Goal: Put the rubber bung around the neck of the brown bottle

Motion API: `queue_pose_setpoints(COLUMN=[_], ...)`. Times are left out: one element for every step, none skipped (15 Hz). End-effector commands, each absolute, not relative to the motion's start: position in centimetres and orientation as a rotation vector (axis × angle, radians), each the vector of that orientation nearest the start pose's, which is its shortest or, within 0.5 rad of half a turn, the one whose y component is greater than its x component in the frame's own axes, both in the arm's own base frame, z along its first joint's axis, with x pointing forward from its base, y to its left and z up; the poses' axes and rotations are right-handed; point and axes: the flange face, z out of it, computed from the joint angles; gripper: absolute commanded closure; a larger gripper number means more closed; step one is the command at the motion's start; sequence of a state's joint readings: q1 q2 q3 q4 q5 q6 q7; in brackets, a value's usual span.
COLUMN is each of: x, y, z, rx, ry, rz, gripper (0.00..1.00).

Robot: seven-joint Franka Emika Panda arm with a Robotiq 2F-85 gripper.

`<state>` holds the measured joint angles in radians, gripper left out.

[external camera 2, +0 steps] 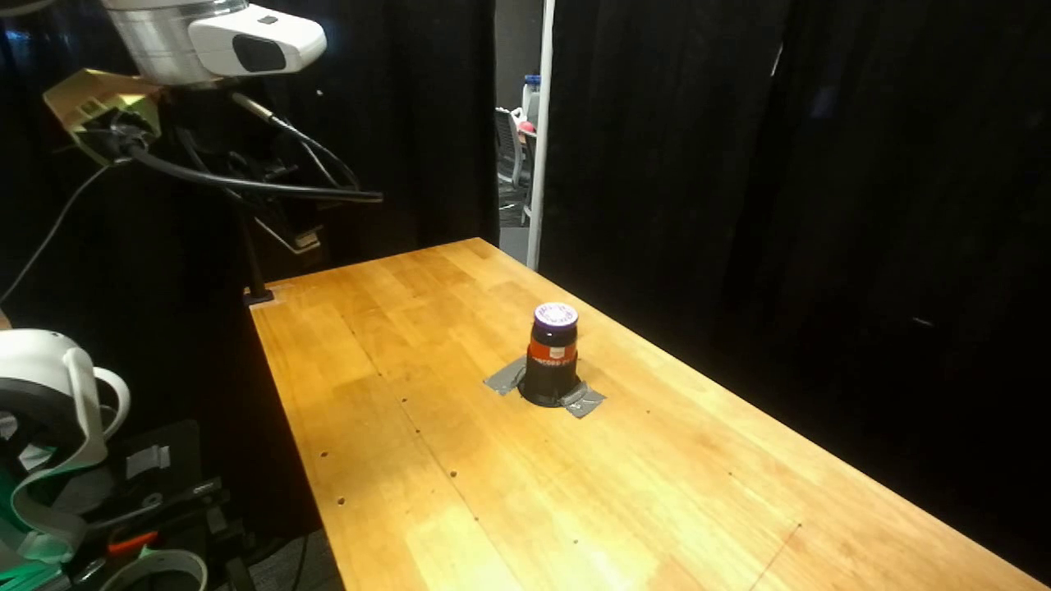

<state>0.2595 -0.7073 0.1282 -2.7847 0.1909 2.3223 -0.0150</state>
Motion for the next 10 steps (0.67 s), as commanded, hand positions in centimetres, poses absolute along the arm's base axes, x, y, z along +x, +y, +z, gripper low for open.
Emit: queue_pose_setpoints(x=[36.1, 37.6, 38.5, 39.9, 41.4, 43.0, 44.7, 46.6, 48.4, 50.2], y=[15.7, 16.6, 17.1, 17.7, 18.2, 18.7, 19.2, 19.5, 19.8, 20.0], z=[43.2, 43.1, 43.2, 43.1, 42.9, 42.5, 42.1, 41.6, 41.2, 40.7], rx=[-2.992, -3.019, -3.036, -3.05, -3.069, -3.093, -3.108, -3.117, -3.128, -3.133], ry=[-0.402, -0.384, -0.374, -0.342, -0.309, -0.262, -0.223, -0.151, -0.085, -0.021], rz=[-0.31, -0.293, -0.247, -0.232, -0.215, -0.218, -0.208, -0.222, -0.235, -0.248], gripper=[0.0, 0.0, 0.0, 0.0, 0.0, 0.0, 0.0, 0.0, 0.0, 0.0])
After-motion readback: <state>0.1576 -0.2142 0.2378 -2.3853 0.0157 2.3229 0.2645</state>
